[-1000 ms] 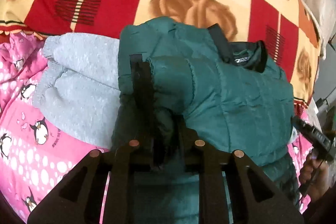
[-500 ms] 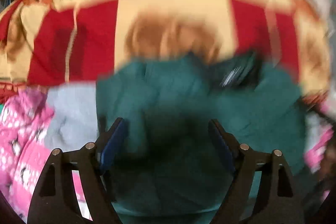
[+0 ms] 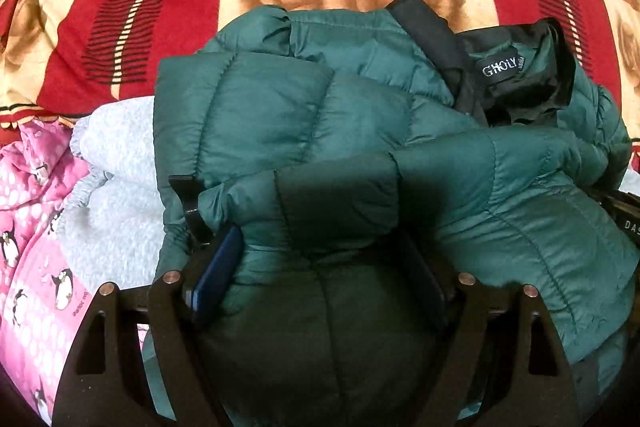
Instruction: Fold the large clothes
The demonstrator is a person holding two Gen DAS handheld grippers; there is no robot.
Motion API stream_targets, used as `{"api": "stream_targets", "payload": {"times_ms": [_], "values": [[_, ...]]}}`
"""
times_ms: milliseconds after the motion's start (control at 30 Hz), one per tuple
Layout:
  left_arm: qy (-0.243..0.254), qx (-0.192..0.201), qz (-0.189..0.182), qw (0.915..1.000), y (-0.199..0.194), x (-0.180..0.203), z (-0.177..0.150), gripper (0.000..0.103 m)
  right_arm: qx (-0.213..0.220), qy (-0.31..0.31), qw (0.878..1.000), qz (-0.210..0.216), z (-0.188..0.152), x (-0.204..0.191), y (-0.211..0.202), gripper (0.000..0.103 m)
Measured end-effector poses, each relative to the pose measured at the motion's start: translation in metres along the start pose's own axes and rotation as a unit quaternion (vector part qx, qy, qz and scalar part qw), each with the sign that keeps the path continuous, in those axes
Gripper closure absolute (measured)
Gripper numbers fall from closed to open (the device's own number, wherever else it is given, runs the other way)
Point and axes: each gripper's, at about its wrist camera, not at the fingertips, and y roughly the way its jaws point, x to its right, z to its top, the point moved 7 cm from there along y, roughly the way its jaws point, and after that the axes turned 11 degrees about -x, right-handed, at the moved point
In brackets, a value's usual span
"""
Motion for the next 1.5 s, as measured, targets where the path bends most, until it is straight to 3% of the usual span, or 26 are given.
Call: {"api": "stream_targets", "payload": {"times_ms": [400,1200,1367,1500], "values": [[0.001,0.009,0.003,1.0,-0.003,0.004,-0.004,0.021,0.014,0.009,1.0,0.019,-0.007,0.004,-0.005,0.06],[0.001,0.009,0.001,1.0,-0.002,0.005,-0.003,0.021,0.02,0.013,1.0,0.015,-0.007,0.004,-0.01,0.06],[0.003,0.005,0.001,1.0,-0.002,0.006,-0.005,0.02,0.038,0.024,0.999,-0.006,-0.007,-0.002,-0.054,0.06],[0.002,-0.003,-0.008,1.0,-0.003,0.006,-0.005,0.02,0.069,0.006,0.997,0.032,-0.014,-0.029,-0.096,0.06]]}}
